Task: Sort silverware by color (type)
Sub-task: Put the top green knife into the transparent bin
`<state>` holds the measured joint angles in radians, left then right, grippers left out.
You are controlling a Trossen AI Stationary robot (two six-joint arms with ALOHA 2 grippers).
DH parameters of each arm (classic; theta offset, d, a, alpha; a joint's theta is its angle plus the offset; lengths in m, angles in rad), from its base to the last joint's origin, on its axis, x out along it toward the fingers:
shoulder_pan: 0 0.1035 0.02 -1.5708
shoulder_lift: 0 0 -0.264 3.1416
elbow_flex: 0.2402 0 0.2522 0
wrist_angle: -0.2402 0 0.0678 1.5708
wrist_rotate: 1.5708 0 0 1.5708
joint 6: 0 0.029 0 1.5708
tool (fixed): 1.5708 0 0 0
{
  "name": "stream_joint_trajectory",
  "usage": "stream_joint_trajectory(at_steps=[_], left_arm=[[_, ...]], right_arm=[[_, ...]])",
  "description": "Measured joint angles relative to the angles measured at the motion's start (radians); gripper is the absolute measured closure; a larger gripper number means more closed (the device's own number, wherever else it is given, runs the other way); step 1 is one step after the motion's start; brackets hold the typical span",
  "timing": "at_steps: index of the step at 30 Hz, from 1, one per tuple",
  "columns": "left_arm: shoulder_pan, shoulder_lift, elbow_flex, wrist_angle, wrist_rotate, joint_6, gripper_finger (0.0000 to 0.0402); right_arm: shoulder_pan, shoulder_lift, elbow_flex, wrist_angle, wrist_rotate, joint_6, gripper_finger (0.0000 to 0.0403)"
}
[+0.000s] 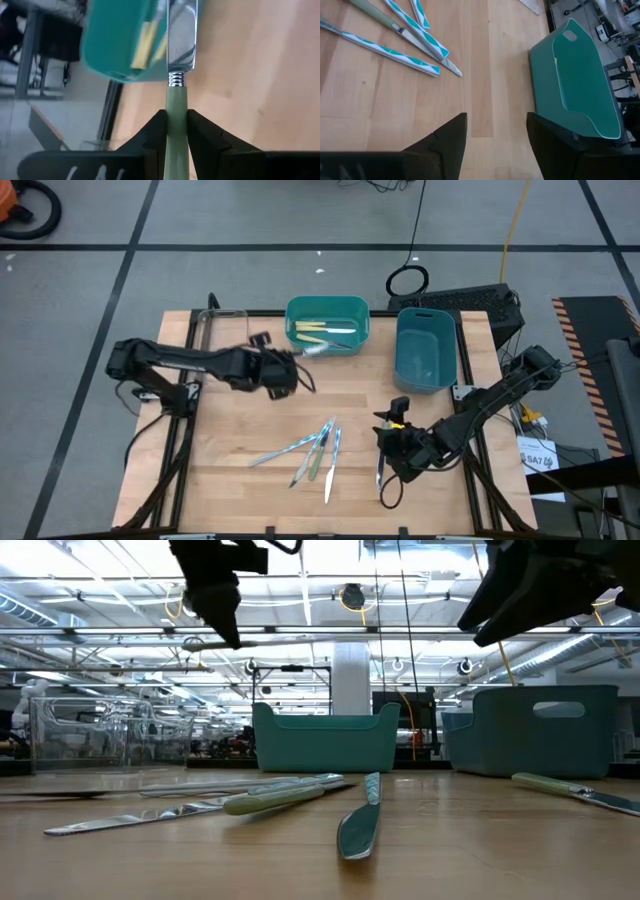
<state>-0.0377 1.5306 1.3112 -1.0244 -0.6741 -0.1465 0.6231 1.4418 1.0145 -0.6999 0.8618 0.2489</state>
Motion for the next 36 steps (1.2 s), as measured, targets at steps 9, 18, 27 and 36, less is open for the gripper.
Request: stream_joint_trajectory(at_steps=[9,18,27,36], left_arm=[[0.158,-0.217,-0.115,-0.089,-0.009,-0.196,0.0332],[0.297,-0.365,-0.321,-0.112,-0.016,-0.419,0.0332],[0.401,-0.381,-0.473,-0.107,0.043,-0.556,0.0332],[0.405,-0.379,-0.524,-0.078,0.047,-0.585,0.0332]], right_arm=[[0.000,0.000,0.000,0.017,-0.001,0.000,0.0204],[-0.009,0.000,0.000,0.023,0.000,-0.006,0.0204],[-0.028,0.000,0.000,0.030,0.000,-0.006,0.0204],[-0.029,0.000,0.000,0.030,0.000,-0.004,0.0204]])
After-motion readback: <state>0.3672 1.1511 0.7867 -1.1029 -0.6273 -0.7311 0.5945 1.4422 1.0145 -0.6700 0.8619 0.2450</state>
